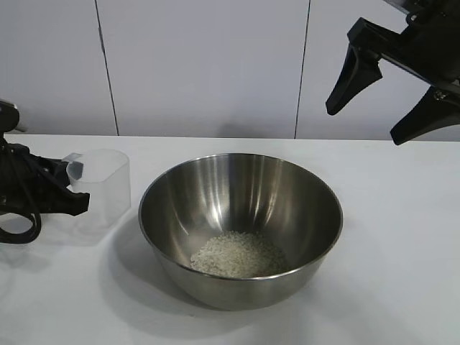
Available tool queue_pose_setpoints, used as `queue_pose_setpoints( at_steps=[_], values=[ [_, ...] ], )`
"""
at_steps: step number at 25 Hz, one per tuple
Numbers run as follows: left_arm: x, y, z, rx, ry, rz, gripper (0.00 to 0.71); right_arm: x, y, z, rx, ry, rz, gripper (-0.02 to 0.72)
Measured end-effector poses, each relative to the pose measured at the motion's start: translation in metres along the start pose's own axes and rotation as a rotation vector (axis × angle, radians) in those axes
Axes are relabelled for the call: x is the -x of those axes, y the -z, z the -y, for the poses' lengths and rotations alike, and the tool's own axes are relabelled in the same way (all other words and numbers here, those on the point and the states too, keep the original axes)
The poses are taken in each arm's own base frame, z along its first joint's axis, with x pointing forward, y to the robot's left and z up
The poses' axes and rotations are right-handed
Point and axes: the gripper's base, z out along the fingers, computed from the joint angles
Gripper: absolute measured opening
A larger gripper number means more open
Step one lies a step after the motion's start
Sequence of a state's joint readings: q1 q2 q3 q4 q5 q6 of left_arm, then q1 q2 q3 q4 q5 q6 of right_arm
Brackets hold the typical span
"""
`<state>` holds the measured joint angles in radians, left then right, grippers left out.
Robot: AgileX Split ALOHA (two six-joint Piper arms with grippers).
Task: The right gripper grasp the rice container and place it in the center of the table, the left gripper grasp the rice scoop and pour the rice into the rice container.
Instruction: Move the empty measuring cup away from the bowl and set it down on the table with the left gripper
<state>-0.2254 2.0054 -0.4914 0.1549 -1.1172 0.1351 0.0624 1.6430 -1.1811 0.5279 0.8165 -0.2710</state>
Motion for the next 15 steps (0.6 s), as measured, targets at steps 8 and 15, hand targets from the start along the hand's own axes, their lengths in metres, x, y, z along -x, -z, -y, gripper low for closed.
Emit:
queue_pose_setpoints(
  at_steps=[8, 15],
  values=[
    [0.0003, -0.0013, -0.0012, 0.009, -0.005, -0.005, 0.008, 0.0001, 0.0000, 0.0000, 0.000, 0.001, 0.001, 0.639],
    [-0.0080, -0.0036, 0.0005, 0.005, -0.002, -0.009, 0.008, 0.0001, 0.0000, 0.0000, 0.000, 0.001, 0.001, 0.639]
  ],
)
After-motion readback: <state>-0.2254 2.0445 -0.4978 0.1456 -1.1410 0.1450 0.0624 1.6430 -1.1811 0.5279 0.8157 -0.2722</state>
